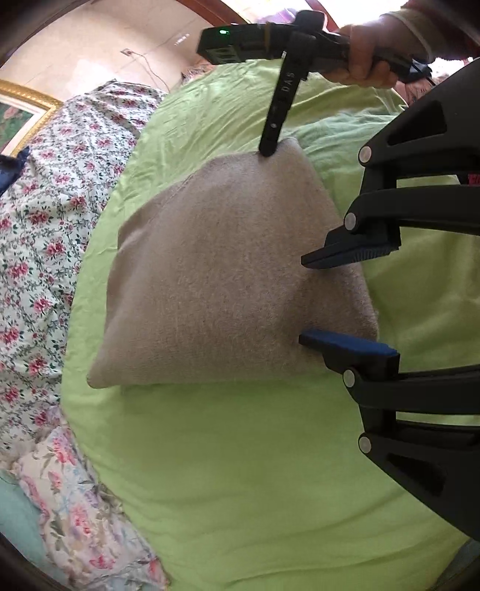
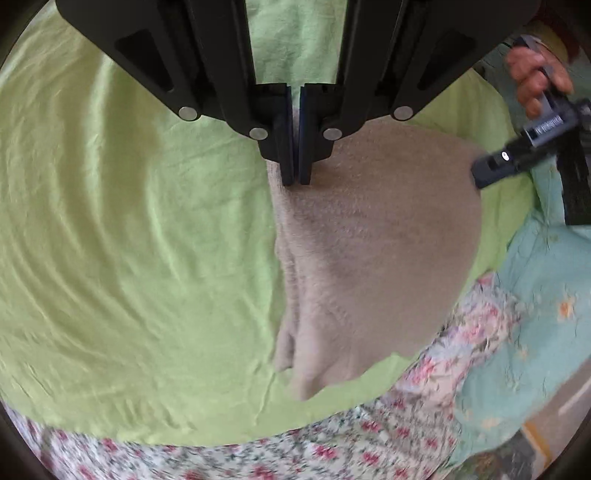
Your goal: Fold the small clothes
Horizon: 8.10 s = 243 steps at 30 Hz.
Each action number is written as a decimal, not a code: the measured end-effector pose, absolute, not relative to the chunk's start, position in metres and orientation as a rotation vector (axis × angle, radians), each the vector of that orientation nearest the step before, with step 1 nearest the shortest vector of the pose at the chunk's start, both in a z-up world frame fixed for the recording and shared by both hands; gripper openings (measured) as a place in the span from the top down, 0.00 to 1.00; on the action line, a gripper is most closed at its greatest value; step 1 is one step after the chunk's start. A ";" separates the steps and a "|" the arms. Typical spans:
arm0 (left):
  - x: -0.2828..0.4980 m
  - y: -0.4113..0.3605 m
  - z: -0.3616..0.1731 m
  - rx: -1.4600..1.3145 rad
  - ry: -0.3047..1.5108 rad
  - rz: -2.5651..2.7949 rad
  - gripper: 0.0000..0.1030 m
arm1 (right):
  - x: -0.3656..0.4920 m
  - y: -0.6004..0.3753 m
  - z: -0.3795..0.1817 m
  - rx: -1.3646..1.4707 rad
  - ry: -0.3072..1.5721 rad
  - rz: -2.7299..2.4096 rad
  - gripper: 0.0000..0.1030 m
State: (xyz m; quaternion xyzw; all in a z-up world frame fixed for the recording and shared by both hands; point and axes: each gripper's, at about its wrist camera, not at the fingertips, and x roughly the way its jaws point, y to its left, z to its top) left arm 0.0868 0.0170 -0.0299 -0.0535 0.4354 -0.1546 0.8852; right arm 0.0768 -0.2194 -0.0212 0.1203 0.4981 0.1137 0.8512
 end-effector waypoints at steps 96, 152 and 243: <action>0.099 0.027 0.018 0.116 0.873 -0.003 0.02 | 0.079 -0.165 0.034 0.038 1.031 0.326 0.09; 0.084 0.030 0.031 0.128 0.797 -0.018 0.01 | 0.078 -0.152 0.047 -0.019 1.003 0.345 0.00; 0.125 0.001 0.032 0.140 0.808 -0.022 0.01 | 0.117 -0.165 0.042 0.026 0.992 0.327 0.00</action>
